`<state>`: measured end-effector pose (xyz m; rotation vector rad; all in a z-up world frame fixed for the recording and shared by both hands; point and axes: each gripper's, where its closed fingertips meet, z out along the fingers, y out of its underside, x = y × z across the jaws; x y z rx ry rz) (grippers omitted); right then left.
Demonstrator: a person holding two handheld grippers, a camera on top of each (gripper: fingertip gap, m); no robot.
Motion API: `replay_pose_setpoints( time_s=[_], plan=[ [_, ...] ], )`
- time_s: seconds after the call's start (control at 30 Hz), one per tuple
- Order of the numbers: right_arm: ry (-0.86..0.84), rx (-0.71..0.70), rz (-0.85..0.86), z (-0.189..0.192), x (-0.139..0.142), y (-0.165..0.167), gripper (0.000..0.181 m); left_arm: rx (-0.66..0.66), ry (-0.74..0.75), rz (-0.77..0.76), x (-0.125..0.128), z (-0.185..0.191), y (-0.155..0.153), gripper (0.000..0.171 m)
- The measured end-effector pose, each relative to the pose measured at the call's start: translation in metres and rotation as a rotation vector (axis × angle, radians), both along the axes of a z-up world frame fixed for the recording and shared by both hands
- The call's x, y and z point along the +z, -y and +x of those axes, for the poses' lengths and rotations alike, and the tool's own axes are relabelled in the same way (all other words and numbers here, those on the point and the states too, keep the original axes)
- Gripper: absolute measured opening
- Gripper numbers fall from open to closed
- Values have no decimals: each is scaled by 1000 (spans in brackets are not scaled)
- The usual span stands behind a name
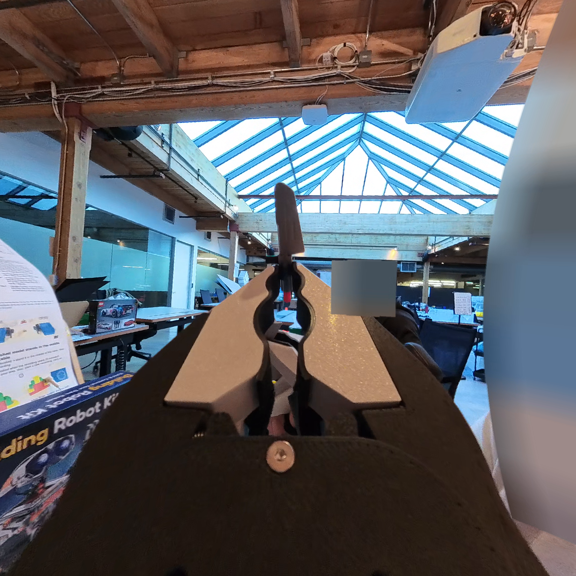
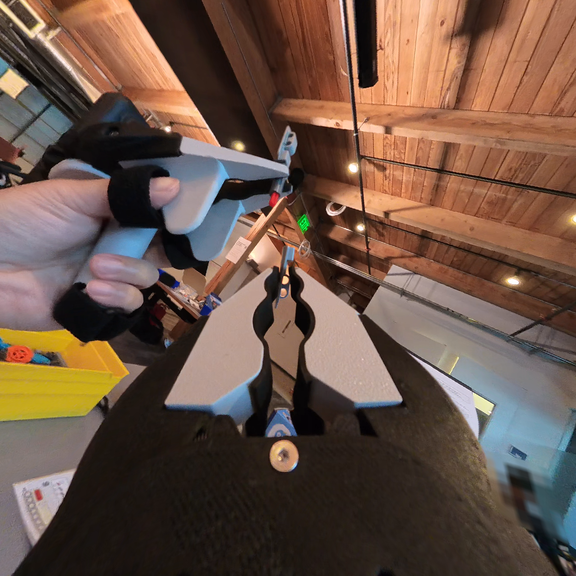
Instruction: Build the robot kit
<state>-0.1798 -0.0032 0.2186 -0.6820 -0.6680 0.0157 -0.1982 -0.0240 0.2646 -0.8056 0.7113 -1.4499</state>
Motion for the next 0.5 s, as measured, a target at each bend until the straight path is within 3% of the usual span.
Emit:
replay_pose_setpoints(
  time_s=[0.17,0.33,0.5],
  plan=[
    [2,-18,34,5,0,6,3,41,37,10,2,2,-1,5],
    [34,-86,65,6,4,11,4,-9,47,23,1,5,2,4],
    [56,-149,97,6,10,21,4,-28,28,136,-3,16,16,5]
  ],
)
